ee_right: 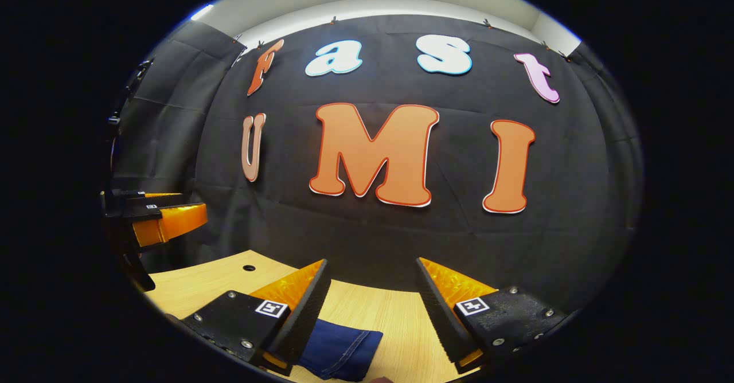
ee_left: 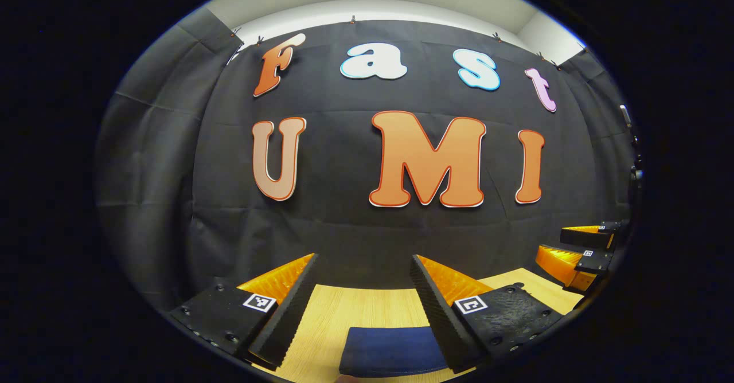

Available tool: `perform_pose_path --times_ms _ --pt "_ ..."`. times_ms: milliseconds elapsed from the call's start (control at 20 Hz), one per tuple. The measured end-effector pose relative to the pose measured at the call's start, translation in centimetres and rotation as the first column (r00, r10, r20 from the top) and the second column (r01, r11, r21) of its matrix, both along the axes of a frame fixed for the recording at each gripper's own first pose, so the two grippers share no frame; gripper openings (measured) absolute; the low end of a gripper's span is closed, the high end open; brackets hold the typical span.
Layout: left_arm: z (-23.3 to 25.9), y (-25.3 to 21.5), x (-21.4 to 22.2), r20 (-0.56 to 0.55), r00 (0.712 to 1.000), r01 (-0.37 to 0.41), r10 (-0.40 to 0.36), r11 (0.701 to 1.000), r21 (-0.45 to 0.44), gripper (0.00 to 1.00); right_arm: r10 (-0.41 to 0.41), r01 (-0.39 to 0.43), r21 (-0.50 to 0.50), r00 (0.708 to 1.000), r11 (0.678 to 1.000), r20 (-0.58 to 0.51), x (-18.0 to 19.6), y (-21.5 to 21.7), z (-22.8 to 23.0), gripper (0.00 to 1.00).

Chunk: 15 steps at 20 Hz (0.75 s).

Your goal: Grasp the waist and the cuffs of the jeans and fold them to make the two legs overlap; first hold the waist and fold one-third of the jeans toward the cuffs, then hold the cuffs and fold the remaining one-third in the same direction to finish folding.

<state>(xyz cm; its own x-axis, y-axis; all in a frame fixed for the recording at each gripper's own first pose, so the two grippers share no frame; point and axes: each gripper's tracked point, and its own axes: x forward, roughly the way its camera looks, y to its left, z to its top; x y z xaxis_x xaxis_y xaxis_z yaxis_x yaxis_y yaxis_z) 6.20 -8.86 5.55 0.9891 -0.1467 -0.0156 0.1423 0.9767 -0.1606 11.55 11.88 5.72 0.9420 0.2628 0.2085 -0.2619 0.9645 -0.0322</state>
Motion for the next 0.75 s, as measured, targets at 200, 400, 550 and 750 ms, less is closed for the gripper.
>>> perform_pose_path --times_ms 200,400,550,750 --pt "-0.1 -0.6 -0.6 0.021 1.000 0.006 -0.006 1.000 0.009 0.99 -0.004 0.004 0.009 1.000 1.000 0.000 -0.1 -0.1 -0.2 0.95" --pt "-0.8 -1.4 -0.9 0.010 1.000 0.020 -0.020 1.000 -0.003 0.94 0.005 -0.005 0.001 1.000 1.000 -0.004 -0.5 0.4 -0.6 0.95" --pt "-1.4 -2.0 -1.3 0.004 1.000 0.027 -0.027 1.000 0.003 0.97 0.021 -0.021 0.004 1.000 1.000 -0.010 -0.9 1.1 -1.1 0.96" --pt "-2.2 -2.9 -1.7 -0.008 0.999 0.046 -0.045 0.999 0.020 0.94 0.035 -0.035 -0.009 0.999 0.999 -0.022 -0.8 1.7 -1.6 0.96"
